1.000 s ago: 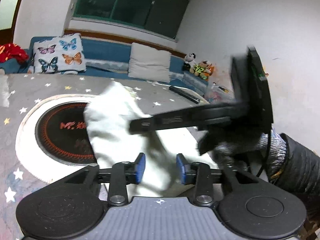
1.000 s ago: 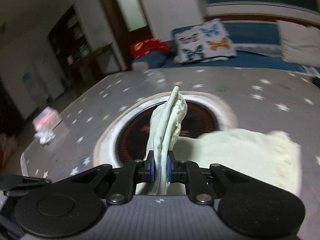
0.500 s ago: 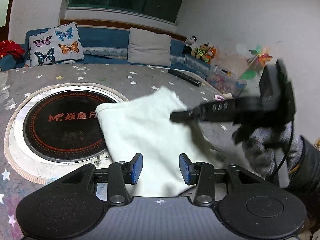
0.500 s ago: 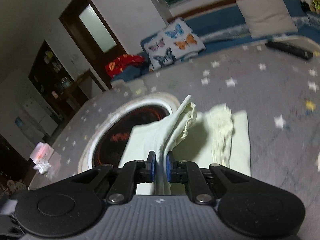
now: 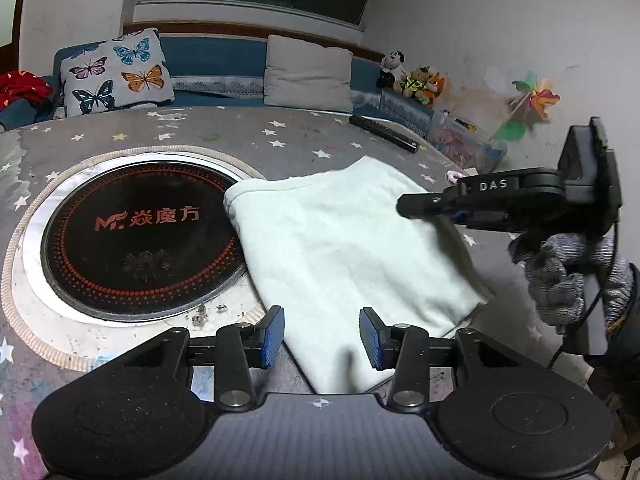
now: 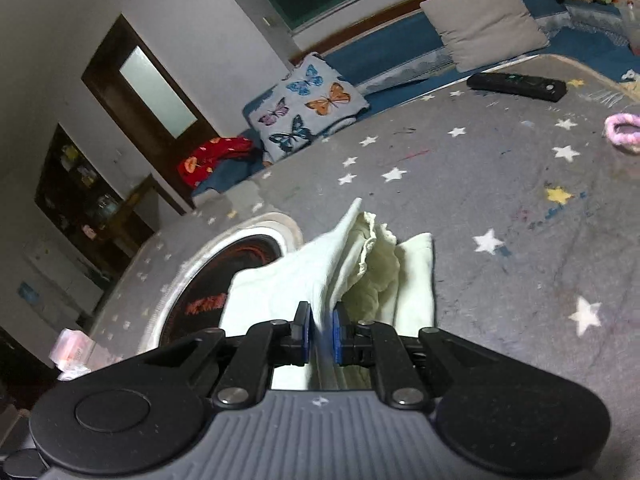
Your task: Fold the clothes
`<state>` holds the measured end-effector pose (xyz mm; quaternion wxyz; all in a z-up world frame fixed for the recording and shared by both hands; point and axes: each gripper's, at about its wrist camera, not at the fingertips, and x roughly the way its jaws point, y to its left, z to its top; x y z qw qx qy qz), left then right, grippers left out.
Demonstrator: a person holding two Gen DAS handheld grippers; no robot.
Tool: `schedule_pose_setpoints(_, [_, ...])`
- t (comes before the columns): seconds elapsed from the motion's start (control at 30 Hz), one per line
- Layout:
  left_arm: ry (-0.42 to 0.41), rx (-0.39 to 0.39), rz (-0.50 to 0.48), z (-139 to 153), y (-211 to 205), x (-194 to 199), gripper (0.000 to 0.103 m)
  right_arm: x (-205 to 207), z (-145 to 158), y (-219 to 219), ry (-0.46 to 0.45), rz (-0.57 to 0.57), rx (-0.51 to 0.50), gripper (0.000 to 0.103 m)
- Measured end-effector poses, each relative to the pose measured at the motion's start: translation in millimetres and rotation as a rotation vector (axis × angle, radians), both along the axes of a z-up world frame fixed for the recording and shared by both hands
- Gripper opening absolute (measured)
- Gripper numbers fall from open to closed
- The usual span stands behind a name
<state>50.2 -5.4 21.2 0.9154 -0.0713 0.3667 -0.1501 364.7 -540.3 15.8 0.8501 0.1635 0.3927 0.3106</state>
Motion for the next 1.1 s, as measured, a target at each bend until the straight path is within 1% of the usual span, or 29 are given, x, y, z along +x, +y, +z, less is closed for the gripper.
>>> schedule_pose_setpoints(0.03, [0.002, 0.002, 0.0, -1.0, -0.8, 1.4, 0.045, 0.9, -2.2, -0.5, -0.002, -0.007, -0.02, 0.011])
schedule_pose_setpoints(0.13, [0.011, 0.012, -0.005, -4.1, -3.6, 4.6, 0.045, 2.0, -9.4, -4.9, 0.012, -0.02, -0.022, 0.013])
schedule_pose_setpoints(0.17, [0.014, 0.017, -0.008, -5.3, -4.6, 5.3, 0.045, -1.3, -7.9, -8.3, 0.004, -0.026, -0.025, 0.017])
schedule_pose_setpoints(0.23, [0.02, 0.024, -0.015, -7.4, -6.2, 6.4, 0.045, -7.9, -4.8, -14.9, -0.012, -0.039, -0.033, 0.018])
schedule_pose_setpoints(0.37, [0.024, 0.028, -0.028, -9.5, -9.2, 7.1, 0.045, -29.0, 7.3, -23.9, -0.063, -0.032, -0.089, 0.018])
schedule_pose_setpoints(0.4, [0.023, 0.028, -0.033, -9.4, -10.4, 6.9, 0.045, -37.1, 7.9, -25.4, -0.072, -0.015, -0.098, 0.018])
schedule_pose_setpoints(0.53, [0.017, 0.035, -0.058, -9.4, -17.7, 6.7, 0.045, -67.2, 0.5, -32.6, -0.072, 0.024, -0.147, 0.018])
schedule_pose_setpoints(0.63, [0.015, 0.048, -0.077, -10.4, -22.4, 5.7, 0.045, -80.0, -14.6, -48.3, -0.046, -0.029, -0.191, 0.018])
schedule_pose_setpoints(0.73, [0.014, 0.059, -0.087, -11.3, -24.5, 4.9, 0.045, -87.9, -17.5, -71.5, -0.02, -0.123, -0.18, 0.018])
schedule_pose_setpoints(0.8, [0.013, 0.066, -0.092, -11.8, -25.7, 4.5, 0.045, -92.8, -14.3, -83.5, -0.033, -0.163, -0.188, 0.018])
schedule_pose_setpoints(0.87, [0.01, 0.07, -0.099, -11.7, -28.2, 4.4, 0.045, -98.3, -6.8, -87.3, -0.063, -0.168, -0.189, 0.018])
schedule_pose_setpoints(0.93, [0.005, 0.071, -0.109, -10.6, -32.6, 4.9, 0.045, -101.4, 1.7, -83.0, -0.102, -0.154, -0.174, 0.018])
schedule_pose_setpoints(1.0, [0.001, 0.075, -0.115, -9.6, -36.0, 5.9, 0.045, -104.1, 7.1, -72.6, -0.133, -0.111, -0.148, 0.018])
schedule_pose_setpoints(1.1, [-0.004, 0.085, -0.115, -8.5, -37.3, 9.4, 0.045, -102.6, 6.0, -52.4, -0.153, -0.036, -0.129, 0.018])
